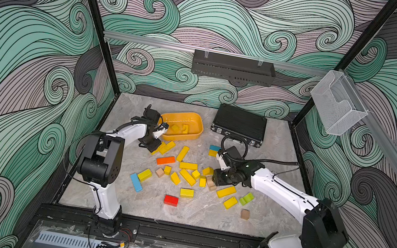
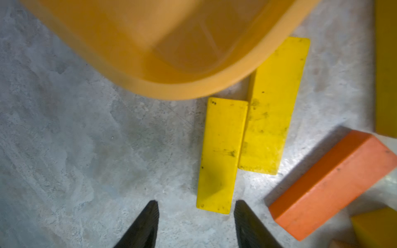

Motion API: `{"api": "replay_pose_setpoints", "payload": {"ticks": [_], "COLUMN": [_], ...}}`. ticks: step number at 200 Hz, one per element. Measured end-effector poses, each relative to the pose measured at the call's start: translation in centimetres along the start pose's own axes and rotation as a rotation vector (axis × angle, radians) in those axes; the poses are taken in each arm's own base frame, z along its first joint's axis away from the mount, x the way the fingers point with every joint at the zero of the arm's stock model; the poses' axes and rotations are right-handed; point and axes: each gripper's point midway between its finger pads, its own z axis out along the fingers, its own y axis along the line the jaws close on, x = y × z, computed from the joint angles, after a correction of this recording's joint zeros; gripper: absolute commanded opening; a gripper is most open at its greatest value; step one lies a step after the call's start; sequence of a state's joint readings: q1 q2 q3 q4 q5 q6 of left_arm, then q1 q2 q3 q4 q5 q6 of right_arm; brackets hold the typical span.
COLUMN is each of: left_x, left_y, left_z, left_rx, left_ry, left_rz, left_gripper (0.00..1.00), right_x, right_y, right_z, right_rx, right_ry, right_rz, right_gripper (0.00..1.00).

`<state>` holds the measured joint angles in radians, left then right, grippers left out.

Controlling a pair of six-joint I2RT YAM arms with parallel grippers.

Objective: Pick out the yellow building blocks
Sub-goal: Pick up the building block from the center of the board.

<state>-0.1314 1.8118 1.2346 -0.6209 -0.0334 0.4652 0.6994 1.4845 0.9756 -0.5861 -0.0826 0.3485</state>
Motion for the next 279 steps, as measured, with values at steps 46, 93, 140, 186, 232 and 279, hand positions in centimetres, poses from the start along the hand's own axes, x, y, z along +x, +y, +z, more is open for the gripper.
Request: {"api": "replay_pose_setpoints", "payload": {"ticks": [46,93,140,186,232,279], "left_x": [0.1,0.2,0.8,0.8,0.8,1.8], "left_y": [-0.8,-1.8,-2.2,-2.2,-2.1,-2.6], "left_z": [1.1,1.5,3.0,3.1,3.1,2.2], "left_rx": [0.062,0.121,0.144,0.144,0.146,0.169], "left_ry": [0.013,0.01,0.051,0.055,0.063,0.098], "left_rz": [0.05,0.073,0.08,0.094,0.108,0.114], "left_gripper": [0.6,0.57,0.49,0.23,0.05,0.0], "right_x": [0.0,-0.1,-0.1,-0.1,-0.1,-0.1], "right_y": [-0.1,-0.2,-0.3,-0.4,-0.4,-0.5], "right_z": [0.0,0.0,0.0,0.0,0.0,0.0], "right_rx": [0.005,0.011,0.018,0.022,0.022,0.029], "right_ry": [-0.001,-0.003,-0.006,-0.007,-0.006,-0.009], "right_rz": [0.0,-0.001,-0.004,-0.004,-0.005,-0.01], "right_gripper": [0.46,0.46,0.46,0.45,0.45,0.46]}}
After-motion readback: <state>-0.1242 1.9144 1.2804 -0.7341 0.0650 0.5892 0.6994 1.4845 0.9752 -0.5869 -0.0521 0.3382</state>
